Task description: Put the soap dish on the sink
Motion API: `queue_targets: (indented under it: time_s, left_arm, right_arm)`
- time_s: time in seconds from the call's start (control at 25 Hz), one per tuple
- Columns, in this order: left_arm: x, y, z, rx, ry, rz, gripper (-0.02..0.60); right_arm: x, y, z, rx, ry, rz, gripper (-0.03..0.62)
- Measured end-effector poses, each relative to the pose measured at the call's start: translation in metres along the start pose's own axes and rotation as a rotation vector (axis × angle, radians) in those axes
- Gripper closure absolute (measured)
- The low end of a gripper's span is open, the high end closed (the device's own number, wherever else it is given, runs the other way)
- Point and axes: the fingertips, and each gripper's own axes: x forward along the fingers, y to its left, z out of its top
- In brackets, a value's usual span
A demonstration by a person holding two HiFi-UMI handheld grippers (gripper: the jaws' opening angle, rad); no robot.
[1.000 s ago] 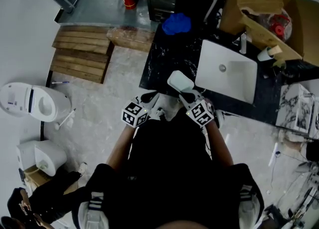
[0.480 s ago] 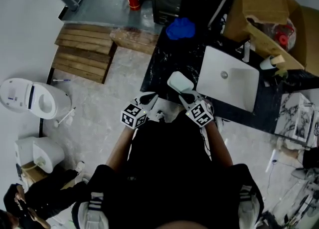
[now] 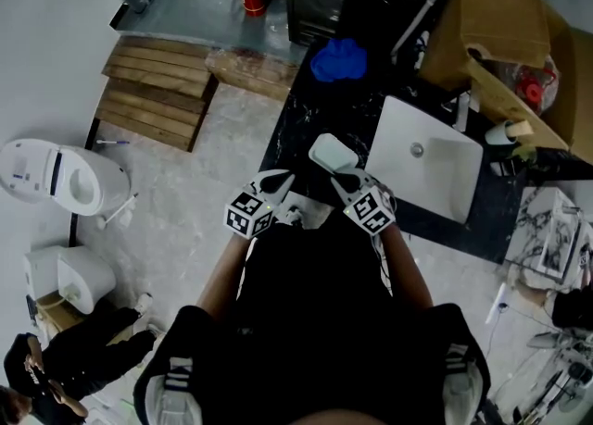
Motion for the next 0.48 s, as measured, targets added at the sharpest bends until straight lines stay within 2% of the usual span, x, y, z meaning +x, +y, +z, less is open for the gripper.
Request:
queue_targets:
  time_s: [0.48]
  left_arm:
    - [0.034, 0.018, 0.015, -0.001, 0.017, -0.006, 0.581]
  right_arm:
    - [0.010, -0.024, -0.019, -0.035, 0.073, 0.035, 0.592]
